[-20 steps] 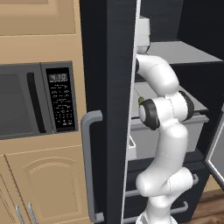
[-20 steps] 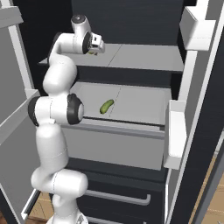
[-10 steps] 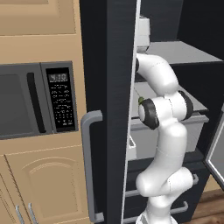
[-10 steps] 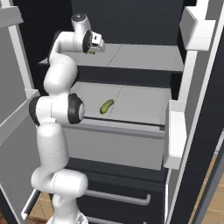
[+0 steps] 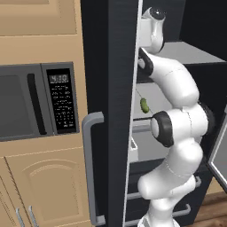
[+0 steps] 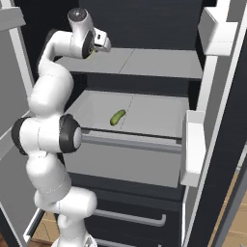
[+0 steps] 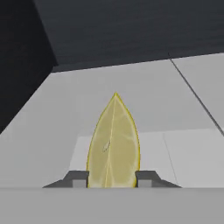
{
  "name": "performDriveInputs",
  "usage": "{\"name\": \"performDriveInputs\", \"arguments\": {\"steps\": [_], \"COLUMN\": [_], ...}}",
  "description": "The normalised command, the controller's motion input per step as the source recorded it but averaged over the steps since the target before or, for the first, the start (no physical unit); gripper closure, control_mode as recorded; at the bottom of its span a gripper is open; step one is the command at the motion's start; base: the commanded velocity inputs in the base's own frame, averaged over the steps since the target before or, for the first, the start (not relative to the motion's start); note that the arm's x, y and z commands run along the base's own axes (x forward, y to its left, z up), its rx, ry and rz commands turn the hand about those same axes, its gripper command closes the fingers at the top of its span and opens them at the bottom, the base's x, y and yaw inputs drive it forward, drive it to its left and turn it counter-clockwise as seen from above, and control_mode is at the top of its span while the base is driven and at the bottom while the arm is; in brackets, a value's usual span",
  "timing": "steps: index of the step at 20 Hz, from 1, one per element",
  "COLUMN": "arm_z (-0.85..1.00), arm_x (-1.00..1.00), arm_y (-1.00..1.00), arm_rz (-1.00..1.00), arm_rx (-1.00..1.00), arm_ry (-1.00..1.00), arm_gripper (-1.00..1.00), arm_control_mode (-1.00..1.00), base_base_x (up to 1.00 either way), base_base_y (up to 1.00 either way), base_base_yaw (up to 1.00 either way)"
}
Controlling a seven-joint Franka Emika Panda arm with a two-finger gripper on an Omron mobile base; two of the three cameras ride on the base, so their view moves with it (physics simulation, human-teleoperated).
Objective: Place the condiment bottle and ketchup from the counter to the top shelf of the fridge. If the existing items in the fridge are on the top shelf, move them to other shelves.
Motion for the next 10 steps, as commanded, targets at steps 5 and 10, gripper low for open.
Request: {"name": "performDriveInputs", "arguments": {"steps": [5, 10], "arm_z": [0.06, 0.74], "arm_x": [-1.0, -1.0], "arm_y": [0.0, -0.03], "arm_rz": [-0.02, -0.02], "arm_rx": [0.12, 0.12], "arm_ry": [-0.7, -0.47], "arm_gripper": [1.0, 1.0], "arm_control_mode": [-1.0, -1.0], "base_base_x": [0.0, 0.0], "base_base_y": [0.0, 0.0], "base_base_yaw": [0.0, 0.0]}}
